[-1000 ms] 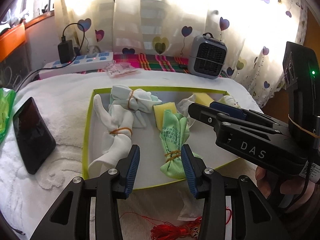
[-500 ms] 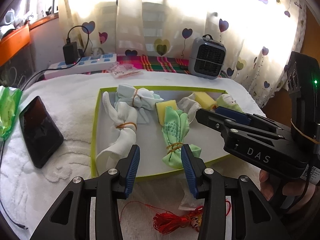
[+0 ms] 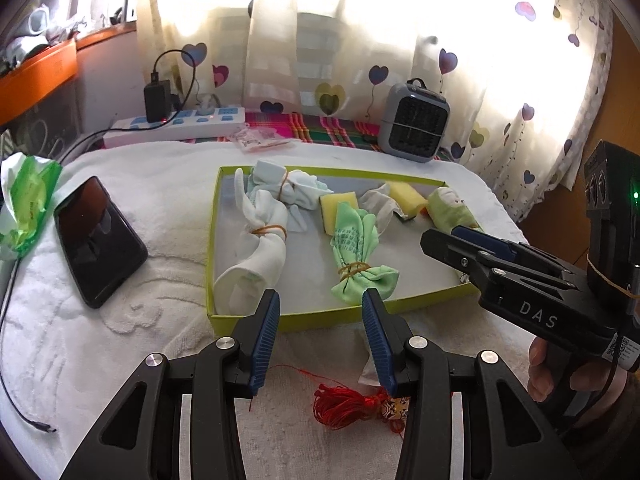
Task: Organize soft objects
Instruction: 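Withdraw both grippers from the lid toward the red knot ornament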
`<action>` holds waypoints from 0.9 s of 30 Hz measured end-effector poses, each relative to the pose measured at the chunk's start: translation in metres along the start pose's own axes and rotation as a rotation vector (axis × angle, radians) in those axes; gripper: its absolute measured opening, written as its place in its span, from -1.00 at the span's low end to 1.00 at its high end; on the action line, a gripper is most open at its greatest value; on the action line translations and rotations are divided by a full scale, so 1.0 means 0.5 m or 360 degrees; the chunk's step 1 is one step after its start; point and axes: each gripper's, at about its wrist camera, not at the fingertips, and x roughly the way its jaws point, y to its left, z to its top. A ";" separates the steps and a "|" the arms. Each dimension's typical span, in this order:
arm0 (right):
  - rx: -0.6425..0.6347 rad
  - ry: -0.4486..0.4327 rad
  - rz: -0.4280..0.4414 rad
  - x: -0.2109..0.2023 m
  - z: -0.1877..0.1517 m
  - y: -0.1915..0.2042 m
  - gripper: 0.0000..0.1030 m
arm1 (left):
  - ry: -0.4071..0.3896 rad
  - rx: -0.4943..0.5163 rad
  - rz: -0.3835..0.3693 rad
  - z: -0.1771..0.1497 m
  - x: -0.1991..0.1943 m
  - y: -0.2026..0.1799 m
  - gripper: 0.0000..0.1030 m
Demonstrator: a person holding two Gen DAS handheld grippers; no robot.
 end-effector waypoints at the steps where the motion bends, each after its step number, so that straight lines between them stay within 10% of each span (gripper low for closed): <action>1: 0.0002 -0.0002 0.0002 -0.003 -0.003 0.000 -0.07 | 0.0000 -0.0012 -0.0001 -0.003 -0.004 0.003 -0.20; 27: -0.0251 0.0141 0.0240 -0.039 -0.116 0.088 -0.07 | 0.0031 -0.0169 -0.0010 -0.068 -0.044 0.079 -0.20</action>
